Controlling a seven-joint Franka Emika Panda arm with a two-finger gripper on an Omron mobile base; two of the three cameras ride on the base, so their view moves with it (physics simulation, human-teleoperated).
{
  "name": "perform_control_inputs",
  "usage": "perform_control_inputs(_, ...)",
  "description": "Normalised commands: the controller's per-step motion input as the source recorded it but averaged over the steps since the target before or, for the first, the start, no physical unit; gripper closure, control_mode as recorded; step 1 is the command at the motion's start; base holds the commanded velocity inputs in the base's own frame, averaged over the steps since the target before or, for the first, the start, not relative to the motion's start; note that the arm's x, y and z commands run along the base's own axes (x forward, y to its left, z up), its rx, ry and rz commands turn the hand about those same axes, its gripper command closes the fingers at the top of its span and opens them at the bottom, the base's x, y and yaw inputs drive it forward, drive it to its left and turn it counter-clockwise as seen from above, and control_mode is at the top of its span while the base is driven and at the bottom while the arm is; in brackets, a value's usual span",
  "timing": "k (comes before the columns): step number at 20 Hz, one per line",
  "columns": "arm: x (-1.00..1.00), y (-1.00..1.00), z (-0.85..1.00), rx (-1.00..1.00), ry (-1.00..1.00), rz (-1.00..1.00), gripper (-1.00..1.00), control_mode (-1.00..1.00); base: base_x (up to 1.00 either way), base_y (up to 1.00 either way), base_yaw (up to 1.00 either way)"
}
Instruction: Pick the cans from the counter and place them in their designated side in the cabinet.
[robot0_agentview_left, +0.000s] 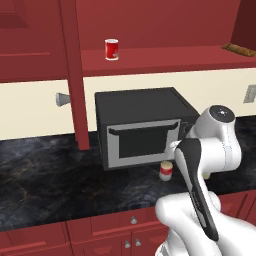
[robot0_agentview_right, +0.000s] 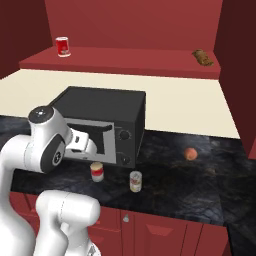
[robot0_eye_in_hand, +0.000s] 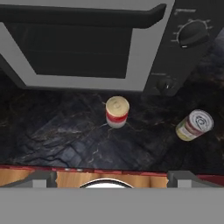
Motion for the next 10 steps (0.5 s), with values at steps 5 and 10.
perform_control_inputs(5,-0.07,0.0,-0.24,0.0,-0.07,0.0,-1.0,-1.0,0.0,0.0,0.0)
perform_control_inputs(10,-0.02,0.0,-0.28,0.0,-0.09,0.0,-1.0,-1.0,0.0,0.0,0.0)
